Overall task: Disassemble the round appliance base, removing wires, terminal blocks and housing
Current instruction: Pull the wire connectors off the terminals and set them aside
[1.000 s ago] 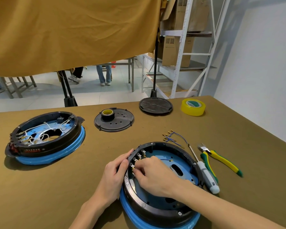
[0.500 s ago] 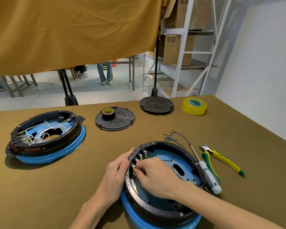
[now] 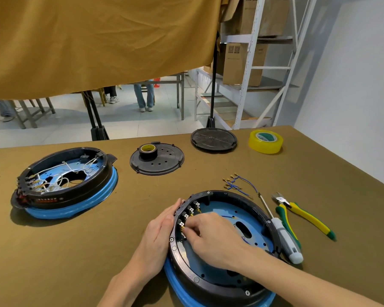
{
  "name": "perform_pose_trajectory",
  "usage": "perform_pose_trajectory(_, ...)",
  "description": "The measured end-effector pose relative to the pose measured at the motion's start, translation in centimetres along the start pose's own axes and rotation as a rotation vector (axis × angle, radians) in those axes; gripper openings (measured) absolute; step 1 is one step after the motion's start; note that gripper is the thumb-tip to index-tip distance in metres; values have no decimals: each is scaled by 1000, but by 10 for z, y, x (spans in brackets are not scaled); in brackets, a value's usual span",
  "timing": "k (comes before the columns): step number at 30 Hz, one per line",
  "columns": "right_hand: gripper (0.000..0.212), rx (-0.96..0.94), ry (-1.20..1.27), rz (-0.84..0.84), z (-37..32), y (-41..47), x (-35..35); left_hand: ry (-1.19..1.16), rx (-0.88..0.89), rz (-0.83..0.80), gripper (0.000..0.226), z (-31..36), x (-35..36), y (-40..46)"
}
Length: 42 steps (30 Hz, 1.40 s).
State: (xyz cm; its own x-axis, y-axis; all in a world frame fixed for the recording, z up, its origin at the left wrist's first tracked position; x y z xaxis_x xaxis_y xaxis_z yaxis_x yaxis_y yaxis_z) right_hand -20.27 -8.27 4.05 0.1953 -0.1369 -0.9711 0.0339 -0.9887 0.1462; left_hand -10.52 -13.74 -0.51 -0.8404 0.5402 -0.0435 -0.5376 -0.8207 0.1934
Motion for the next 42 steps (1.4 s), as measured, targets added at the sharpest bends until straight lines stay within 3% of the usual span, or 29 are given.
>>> perform_pose_trajectory(5,37,-15,22,-6,0,-1,1,6,17,0,72,2,1,-1)
perform_pose_trajectory(42,35,11,-57,16,-4,-8,-3,-6,54,-19,66,1,4,-3)
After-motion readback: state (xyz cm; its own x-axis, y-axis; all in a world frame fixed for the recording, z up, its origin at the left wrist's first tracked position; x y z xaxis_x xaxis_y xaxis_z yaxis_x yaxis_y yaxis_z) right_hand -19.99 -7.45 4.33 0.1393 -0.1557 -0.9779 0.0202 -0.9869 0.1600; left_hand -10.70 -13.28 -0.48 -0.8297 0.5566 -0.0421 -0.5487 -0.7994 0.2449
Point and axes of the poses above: each hand's wrist, its own y-axis towards the middle knuckle, its own x-axis out of the palm, z = x × y, the point moved 10 cm from there along y, towards the middle knuckle, and after that the axes turned 15 degrees about -y, right-handed, at the moved point
